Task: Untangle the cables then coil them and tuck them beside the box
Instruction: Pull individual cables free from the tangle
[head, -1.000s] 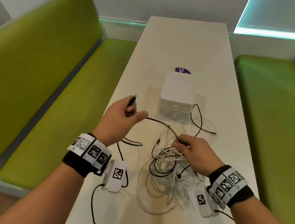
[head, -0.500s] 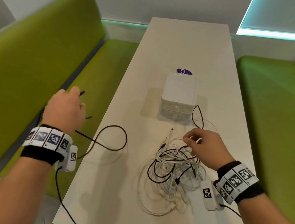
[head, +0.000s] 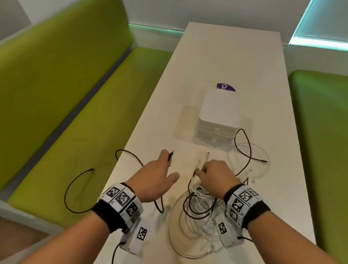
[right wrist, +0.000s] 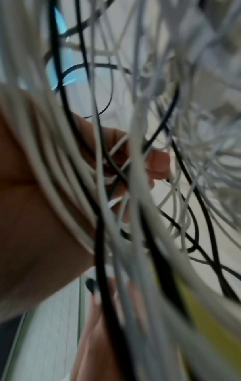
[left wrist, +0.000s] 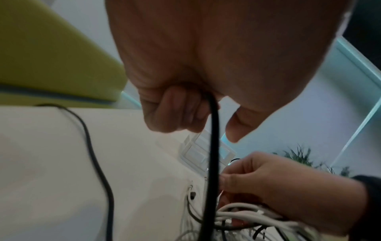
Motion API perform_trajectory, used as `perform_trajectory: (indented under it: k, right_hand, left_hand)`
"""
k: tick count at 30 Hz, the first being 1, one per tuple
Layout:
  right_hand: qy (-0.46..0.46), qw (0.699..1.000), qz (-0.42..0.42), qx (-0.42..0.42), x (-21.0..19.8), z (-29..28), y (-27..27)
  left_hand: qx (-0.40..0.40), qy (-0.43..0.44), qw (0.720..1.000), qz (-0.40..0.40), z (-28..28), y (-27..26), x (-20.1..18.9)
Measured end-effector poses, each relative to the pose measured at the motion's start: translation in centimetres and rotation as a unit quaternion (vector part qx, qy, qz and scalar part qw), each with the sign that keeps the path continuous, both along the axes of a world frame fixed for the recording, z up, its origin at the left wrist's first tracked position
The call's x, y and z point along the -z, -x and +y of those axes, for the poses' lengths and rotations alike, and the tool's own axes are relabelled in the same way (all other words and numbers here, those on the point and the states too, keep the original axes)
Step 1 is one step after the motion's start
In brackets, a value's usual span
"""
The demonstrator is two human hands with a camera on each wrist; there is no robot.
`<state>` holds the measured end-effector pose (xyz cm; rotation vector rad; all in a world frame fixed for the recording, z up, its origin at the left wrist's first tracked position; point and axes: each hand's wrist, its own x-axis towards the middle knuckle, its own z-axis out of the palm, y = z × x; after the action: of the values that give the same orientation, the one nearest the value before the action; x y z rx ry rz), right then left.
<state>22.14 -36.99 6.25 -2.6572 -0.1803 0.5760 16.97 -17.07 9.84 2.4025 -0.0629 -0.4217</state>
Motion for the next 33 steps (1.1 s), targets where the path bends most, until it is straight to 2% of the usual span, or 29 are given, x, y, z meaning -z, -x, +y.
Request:
perform_trajectory:
  k: [2,4,7,10,11,12,13,14,15,16,17,18,20,22,23,24,26,28,30,33]
  right_hand:
    - [0.019,0.999,0.019,0.019,0.9,-0.1,-0.4]
    - [0.024,0.999,0.033,0.024,1.5,0.0,-0.6]
    - [0.058,0.998,0.035,0.008,1.5,0.5,-0.3]
    - [0.087,0.996,0.020,-0.027,1.9,1.1,0.3]
    - [0.075,0.997,0.017,-0.023,2.1,1.2,0.4]
    - [0.057,0.998,0.015,-0.015,2.2,1.3,0.5]
    - [0.043,0.999,0.018,-0.004,2.2,1.3,0.5]
    - [0.024,0.999,0.022,0.008,2.2,1.2,0.5]
    - [0.005,0.999,0.029,0.020,2.1,1.1,0.4]
    - [-0.017,0.999,0.031,0.030,2.0,0.9,0.3]
    - [-0.040,0.998,0.031,0.041,1.8,0.7,0.3]
    - [-0.067,0.996,0.024,0.051,1.7,0.4,0.2]
    - [-0.122,0.990,0.006,0.065,1.3,-0.2,0.1]
    - [-0.174,0.982,-0.022,0.065,0.6,-0.8,0.2]
    - [-0.203,0.976,-0.033,0.066,0.2,-1.0,0.3]
    - [-0.236,0.969,-0.041,0.066,-0.4,-1.1,0.3]
    - [-0.288,0.955,-0.050,0.058,-1.7,-0.9,0.4]
    - [-0.324,0.944,-0.045,0.047,-3.3,-0.4,0.7]
    - [-0.350,0.935,-0.047,0.034,-4.7,0.2,1.1]
    - [-0.414,0.909,-0.024,0.045,-5.7,0.9,2.0]
  left_hand:
    - [-0.047,0.114,0.991,0.049,0.4,0.1,-0.2]
    - [-0.101,0.232,0.965,0.073,1.0,-0.1,-0.5]
    - [-0.125,0.336,0.931,0.071,1.7,-0.2,-0.6]
    - [-0.142,0.456,0.872,0.108,1.6,0.1,-1.0]
    - [-0.141,0.459,0.870,0.115,1.6,0.2,-1.1]
    - [-0.131,0.435,0.882,0.126,1.7,0.2,-1.1]
    - [-0.103,0.370,0.914,0.128,1.9,0.1,-1.1]
    - [-0.050,0.259,0.957,0.120,2.1,0.0,-1.1]
    - [0.014,0.109,0.988,0.112,2.6,0.0,-0.9]
    - [0.063,-0.040,0.991,0.115,3.3,-0.1,-0.7]
    - [0.066,-0.161,0.976,0.133,4.3,-0.1,-0.4]
    - [0.037,-0.240,0.959,0.145,5.6,-0.2,-0.3]
    - [-0.040,-0.356,0.928,0.105,8.6,-0.7,-0.3]
    - [-0.106,-0.414,0.904,0.014,11.0,-1.7,-0.7]
    - [-0.136,-0.394,0.909,-0.018,11.6,-2.2,-1.0]
    - [-0.163,-0.341,0.925,-0.032,11.6,-2.6,-1.4]
    - [-0.177,-0.177,0.968,-0.022,10.2,-3.2,-1.6]
    - [-0.156,0.010,0.988,-0.015,7.6,-3.3,-1.6]
    - [-0.141,0.155,0.977,-0.030,4.7,-3.1,-1.6]
    - [-0.145,0.304,0.941,-0.026,0.5,-2.7,-1.7]
